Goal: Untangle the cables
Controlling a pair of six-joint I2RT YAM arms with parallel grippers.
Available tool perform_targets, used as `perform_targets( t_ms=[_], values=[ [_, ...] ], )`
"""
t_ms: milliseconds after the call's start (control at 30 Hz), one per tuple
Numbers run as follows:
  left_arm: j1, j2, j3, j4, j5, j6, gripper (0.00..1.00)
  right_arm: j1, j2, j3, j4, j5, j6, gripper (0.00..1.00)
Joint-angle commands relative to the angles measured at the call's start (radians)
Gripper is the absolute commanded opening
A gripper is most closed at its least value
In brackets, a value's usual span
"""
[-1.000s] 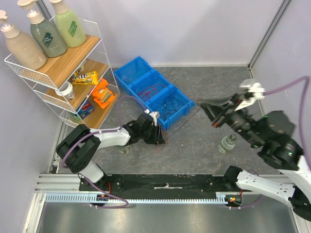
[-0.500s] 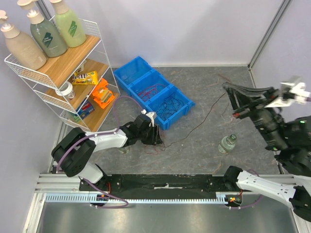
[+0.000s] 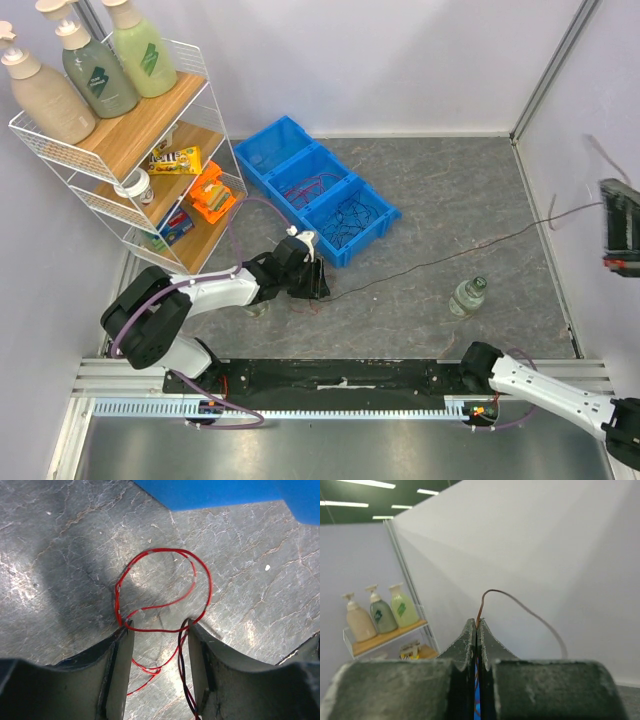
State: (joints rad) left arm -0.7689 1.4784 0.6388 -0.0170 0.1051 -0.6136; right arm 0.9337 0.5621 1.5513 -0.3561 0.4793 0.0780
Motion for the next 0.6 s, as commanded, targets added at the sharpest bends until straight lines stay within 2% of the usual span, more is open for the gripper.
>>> perform_targets(
  t_ms=[0,233,333,567],
  values=[
    [0.003,-0.012,0.004,-0.015,-0.039,0.035,0.55,0.005,-0.03,-0.094,0.034,0.088,-0.008,0.0],
    [0.003,-0.098,0.007,-0.023,-0.05,0.067,0.62,0.004,0.051,-0.217,0.025,0.105,0.037,0.0],
    [0.005,-0.105,0.009,-0.043,-0.08,0.075,0.62,0.004,0.081,-0.131,-0.03,0.139,0.008,0.0],
    [0.005,-0.063,-0.011,-0.017,-0.076,0.069,0.61,0.004,0.009,0.114,-0.093,0.163,-0.069,0.0]
  ],
)
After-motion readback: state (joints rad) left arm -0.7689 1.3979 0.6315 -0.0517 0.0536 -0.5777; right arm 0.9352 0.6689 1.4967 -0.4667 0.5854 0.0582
